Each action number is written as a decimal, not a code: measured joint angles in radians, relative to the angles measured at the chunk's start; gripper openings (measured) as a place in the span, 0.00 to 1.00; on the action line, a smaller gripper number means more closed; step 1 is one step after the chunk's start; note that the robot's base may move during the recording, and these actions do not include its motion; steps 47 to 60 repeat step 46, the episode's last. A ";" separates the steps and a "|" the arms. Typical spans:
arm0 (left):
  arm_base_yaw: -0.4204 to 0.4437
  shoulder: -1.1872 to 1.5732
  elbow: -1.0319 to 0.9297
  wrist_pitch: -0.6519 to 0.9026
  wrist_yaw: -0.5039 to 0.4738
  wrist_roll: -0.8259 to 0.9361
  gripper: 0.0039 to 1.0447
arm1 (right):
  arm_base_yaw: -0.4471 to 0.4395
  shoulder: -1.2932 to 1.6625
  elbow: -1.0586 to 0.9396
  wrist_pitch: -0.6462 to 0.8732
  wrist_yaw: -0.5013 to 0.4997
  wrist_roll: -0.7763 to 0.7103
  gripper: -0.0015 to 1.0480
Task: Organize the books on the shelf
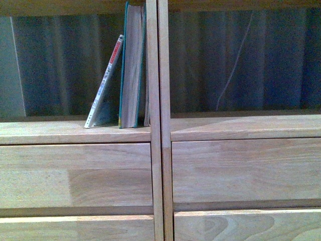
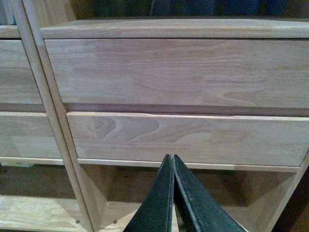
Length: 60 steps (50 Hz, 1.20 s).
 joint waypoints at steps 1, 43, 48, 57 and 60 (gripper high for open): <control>0.000 -0.006 0.000 -0.006 0.000 0.000 0.02 | 0.000 0.000 0.000 0.000 0.000 0.000 0.03; 0.000 -0.230 0.000 -0.236 0.000 0.000 0.58 | 0.000 0.000 0.000 0.000 0.000 -0.002 0.57; 0.000 -0.230 0.000 -0.236 0.000 0.000 0.67 | 0.000 0.000 0.000 0.000 0.000 -0.002 0.65; 0.000 -0.230 0.000 -0.236 0.000 0.000 0.67 | 0.000 0.000 0.000 0.000 0.000 -0.002 0.65; 0.000 -0.230 0.000 -0.236 0.000 0.000 0.67 | 0.000 0.000 0.000 0.000 0.000 -0.002 0.65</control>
